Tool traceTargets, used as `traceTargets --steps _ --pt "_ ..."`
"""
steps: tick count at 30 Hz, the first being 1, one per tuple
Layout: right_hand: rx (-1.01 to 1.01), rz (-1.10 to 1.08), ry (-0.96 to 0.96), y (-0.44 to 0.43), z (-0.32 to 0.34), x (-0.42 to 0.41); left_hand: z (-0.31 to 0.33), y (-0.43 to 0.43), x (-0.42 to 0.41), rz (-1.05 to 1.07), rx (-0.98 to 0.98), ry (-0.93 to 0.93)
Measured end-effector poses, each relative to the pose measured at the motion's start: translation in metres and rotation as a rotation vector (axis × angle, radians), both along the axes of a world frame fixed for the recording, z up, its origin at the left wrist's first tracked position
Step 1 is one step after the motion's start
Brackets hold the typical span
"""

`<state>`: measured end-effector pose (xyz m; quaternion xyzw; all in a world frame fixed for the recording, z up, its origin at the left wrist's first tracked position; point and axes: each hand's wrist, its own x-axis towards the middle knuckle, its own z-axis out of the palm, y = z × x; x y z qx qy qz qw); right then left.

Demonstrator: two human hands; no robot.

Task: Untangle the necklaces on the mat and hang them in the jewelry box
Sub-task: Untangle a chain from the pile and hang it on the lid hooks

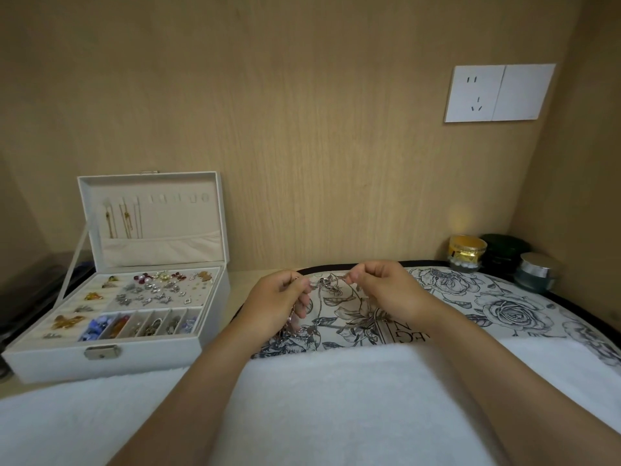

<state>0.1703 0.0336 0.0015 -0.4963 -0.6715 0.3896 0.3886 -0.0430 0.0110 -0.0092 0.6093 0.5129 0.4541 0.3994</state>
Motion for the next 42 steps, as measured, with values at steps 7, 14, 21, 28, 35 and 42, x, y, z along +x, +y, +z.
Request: traceTargets --steps 7,14,21,28,35,42 --pt "-0.029 -0.126 -0.076 0.005 -0.001 0.013 -0.003 0.004 -0.004 0.057 -0.044 -0.034" --pt "0.197 -0.251 -0.765 0.008 -0.011 0.010 -0.012 0.008 -0.003 0.040 0.012 0.208" --pt "0.299 0.150 -0.512 0.001 -0.025 -0.023 -0.008 0.006 0.004 -0.041 -0.011 0.136" --pt "0.082 0.160 -0.046 0.004 -0.024 -0.026 -0.003 0.004 0.000 -0.051 -0.038 -0.012" --pt "-0.050 0.136 0.114 0.005 -0.014 -0.016 0.003 0.010 -0.004 -0.013 -0.111 -0.409" --pt "-0.124 0.171 -0.044 -0.003 0.001 -0.006 0.006 0.004 -0.003 -0.049 -0.210 -0.333"
